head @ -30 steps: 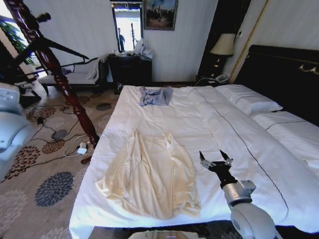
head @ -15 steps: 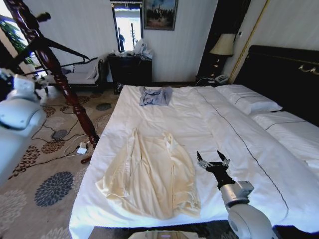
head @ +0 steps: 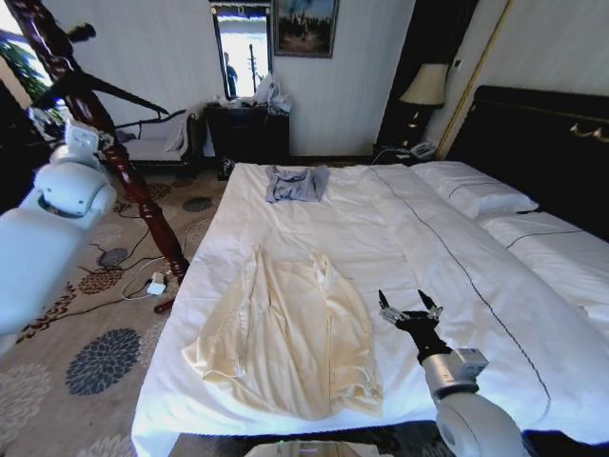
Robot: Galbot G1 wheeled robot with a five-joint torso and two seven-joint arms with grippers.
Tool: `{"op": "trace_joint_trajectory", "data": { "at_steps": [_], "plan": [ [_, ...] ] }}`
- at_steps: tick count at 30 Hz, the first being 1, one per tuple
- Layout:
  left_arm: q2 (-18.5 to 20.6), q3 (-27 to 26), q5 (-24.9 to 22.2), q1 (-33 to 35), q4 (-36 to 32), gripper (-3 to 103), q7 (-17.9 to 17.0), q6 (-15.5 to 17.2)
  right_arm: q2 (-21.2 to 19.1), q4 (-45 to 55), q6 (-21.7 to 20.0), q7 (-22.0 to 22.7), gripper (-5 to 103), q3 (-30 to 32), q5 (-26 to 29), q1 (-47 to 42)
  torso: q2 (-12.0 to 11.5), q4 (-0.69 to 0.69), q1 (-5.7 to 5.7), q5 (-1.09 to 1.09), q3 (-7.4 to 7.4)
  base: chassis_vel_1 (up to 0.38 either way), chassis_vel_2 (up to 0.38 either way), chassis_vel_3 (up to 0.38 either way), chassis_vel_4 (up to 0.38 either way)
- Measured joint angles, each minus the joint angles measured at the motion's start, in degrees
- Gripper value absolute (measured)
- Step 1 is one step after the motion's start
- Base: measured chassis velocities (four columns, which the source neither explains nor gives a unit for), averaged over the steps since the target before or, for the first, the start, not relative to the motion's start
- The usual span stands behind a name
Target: Pick up the clothes from the bed and hang them on the clothes hanger.
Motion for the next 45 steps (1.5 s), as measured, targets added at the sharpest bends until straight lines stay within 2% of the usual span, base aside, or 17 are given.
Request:
{"op": "trace_joint_trajectory", "data": {
  "at_steps": [13, 27, 29, 31, 32, 34, 35, 37, 39, 42, 43, 45],
  "plan": [
    [-2.55, 2.92, 1.75, -4.04, 6.66, 81, 0.96, -0.21, -0.11, 1.40, 0.34, -0.03, 100, 1.10, -0.19, -0.50, 0.00, -0.01, 0.00, -0.01, 0.00, 0.000, 0.000, 0.000, 0.000],
    [-2.15, 2.63, 2.85, -5.32, 9.62, 79, 1.53, -0.93, -0.05, 0.88, 0.34, -0.02, 100, 0.98, 0.27, 0.31, 0.01, 0.00, 0.00, -0.01, 0.00, 0.000, 0.000, 0.000, 0.000],
    [-2.27, 2.63, 3.08, -5.52, 9.98, 75, 1.57, -0.95, -0.02, 0.88, 0.34, -0.02, 100, 0.97, 0.33, 0.34, 0.00, 0.00, 0.00, -0.01, 0.00, 0.000, 0.000, 0.000, 0.000],
    [-2.48, 2.66, 3.54, -5.85, 10.54, 66, 1.60, -1.01, 0.08, 0.88, 0.34, -0.01, 100, 0.98, 0.38, 0.24, 0.00, -0.02, 0.00, 0.00, 0.00, 0.000, 0.000, 0.000, 0.000],
    [-2.54, 2.68, 3.71, -5.95, 10.69, 66, 1.60, -1.04, 0.12, 0.89, 0.34, 0.00, 100, 1.00, 0.40, 0.16, 0.00, -0.02, 0.00, 0.00, 0.00, 0.000, 0.000, 0.000, 0.000],
    [-2.65, 2.71, 3.99, -6.09, 11.01, 55, 1.63, -1.09, 0.31, 0.91, 0.34, 0.00, 100, 1.06, 0.41, 0.10, 0.00, -0.01, 0.00, 0.00, 0.00, 0.000, 0.000, 0.000, 0.000],
    [-2.65, 2.71, 3.99, -6.09, 11.01, 55, 1.63, -1.09, 0.31, 0.91, 0.34, 0.00, 100, 1.06, 0.41, 0.10, 0.00, -0.01, 0.00, 0.00, 0.00, 0.000, 0.000, 0.000, 0.000],
    [-2.72, 2.72, 4.09, -6.18, 11.19, 43, 1.66, -1.14, 0.45, 0.92, 0.34, 0.01, 100, 1.06, 0.46, 0.16, 0.00, 0.00, 0.00, 0.00, 0.00, 0.000, 0.000, 0.000, 0.000],
    [-2.72, 2.72, 4.10, -6.19, 11.19, 43, 1.67, -1.15, 0.46, 0.92, 0.34, 0.02, 100, 1.06, 0.46, 0.17, 0.00, 0.00, 0.00, 0.00, 0.00, 0.000, 0.000, 0.000, 0.000],
    [-2.54, 2.75, 4.06, -6.21, 10.78, 29, 1.79, -1.16, 0.51, 0.77, 0.33, 0.10, 100, 1.06, 0.44, 0.22, 0.00, -0.04, 0.01, 0.00, 0.00, 0.000, 0.000, 0.000, 0.000],
    [-2.54, 2.75, 4.06, -6.21, 10.78, 29, 1.79, -1.16, 0.51, 0.77, 0.33, 0.10, 100, 1.06, 0.44, 0.22, 0.00, -0.04, 0.01, 0.00, 0.00, 0.000, 0.000, 0.000, 0.000],
    [-2.05, 2.73, 3.82, -6.13, 10.17, 22, 1.88, -1.13, 0.52, 0.67, 0.32, 0.22, 100, 1.01, 0.30, 0.21, 0.01, 0.01, 0.00, 0.01, 0.00, 0.000, 0.000, 0.000, 0.000]
  ]
}}
